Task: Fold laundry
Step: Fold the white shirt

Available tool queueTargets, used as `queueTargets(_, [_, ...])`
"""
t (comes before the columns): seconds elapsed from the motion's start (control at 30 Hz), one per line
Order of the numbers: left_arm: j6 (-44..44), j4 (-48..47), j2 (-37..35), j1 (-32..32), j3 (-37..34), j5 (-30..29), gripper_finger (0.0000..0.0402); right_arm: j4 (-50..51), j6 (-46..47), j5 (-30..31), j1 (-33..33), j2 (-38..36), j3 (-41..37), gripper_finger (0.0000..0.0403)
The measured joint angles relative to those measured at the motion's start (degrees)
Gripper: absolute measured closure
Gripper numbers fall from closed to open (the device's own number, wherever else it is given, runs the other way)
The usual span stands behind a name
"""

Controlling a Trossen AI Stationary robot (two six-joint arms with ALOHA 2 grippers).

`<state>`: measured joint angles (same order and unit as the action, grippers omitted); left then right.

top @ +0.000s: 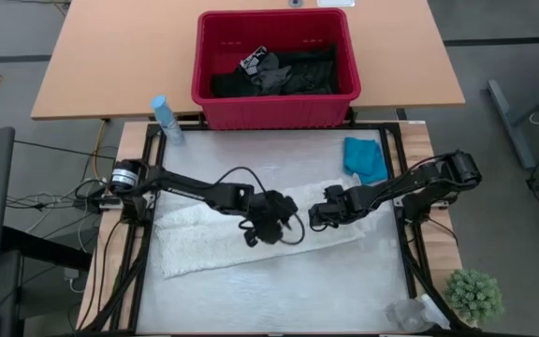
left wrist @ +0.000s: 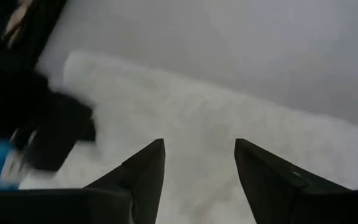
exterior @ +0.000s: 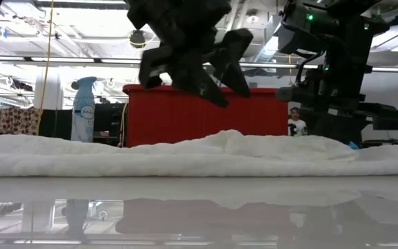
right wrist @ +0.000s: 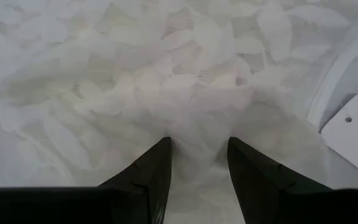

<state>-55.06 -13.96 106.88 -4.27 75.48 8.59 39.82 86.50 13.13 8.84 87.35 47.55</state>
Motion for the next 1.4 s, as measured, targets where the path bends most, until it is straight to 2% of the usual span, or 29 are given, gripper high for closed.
queueTargets(0.17, [-2.4,2.5,2.4,-1.5,0.0,0.3,0.0226,-0.1,0.4,-0.7,0.0,0.0,0.0,0.0223])
queueTargets(0.23, [-3.7,3.7,4.4,-1.9,0.0,-2.9,0.0227,-0.2,0.4,-0.9,0.0,0.0,0.0,0.0223])
queueTargets(0.37, [-6.5,6.2,7.5,-2.4,0.0,-13.0,0.0228,-0.8,0.4,-1.2,0.0,0.0,0.0,0.0223])
queueTargets(0.43, [-7.7,5.1,7.8,-2.1,0.0,-15.1,0.0228,-1.4,0.5,-1.2,0.0,0.0,0.0,0.0223])
queueTargets(0.8, [-7.1,3.3,7.2,-1.9,0.0,-10.6,0.0233,-1.6,0.5,-1.2,0.0,0.0,0.0,0.0223])
queueTargets(0.9, [-6.2,3.5,7.2,-2.5,0.0,-11.0,0.0255,-1.6,0.5,-1.2,0.0,0.0,0.0,0.0223])
queueTargets(1.3, [-5.8,1.7,7.2,-2.5,0.0,-12.4,0.0383,-1.7,0.2,-1.2,0.0,0.0,0.0,0.0223])
queueTargets(1.4, [-7.0,0.1,7.2,-2.7,0.0,-12.3,0.0397,-1.7,0.2,-1.2,0.0,0.0,0.0,0.0223])
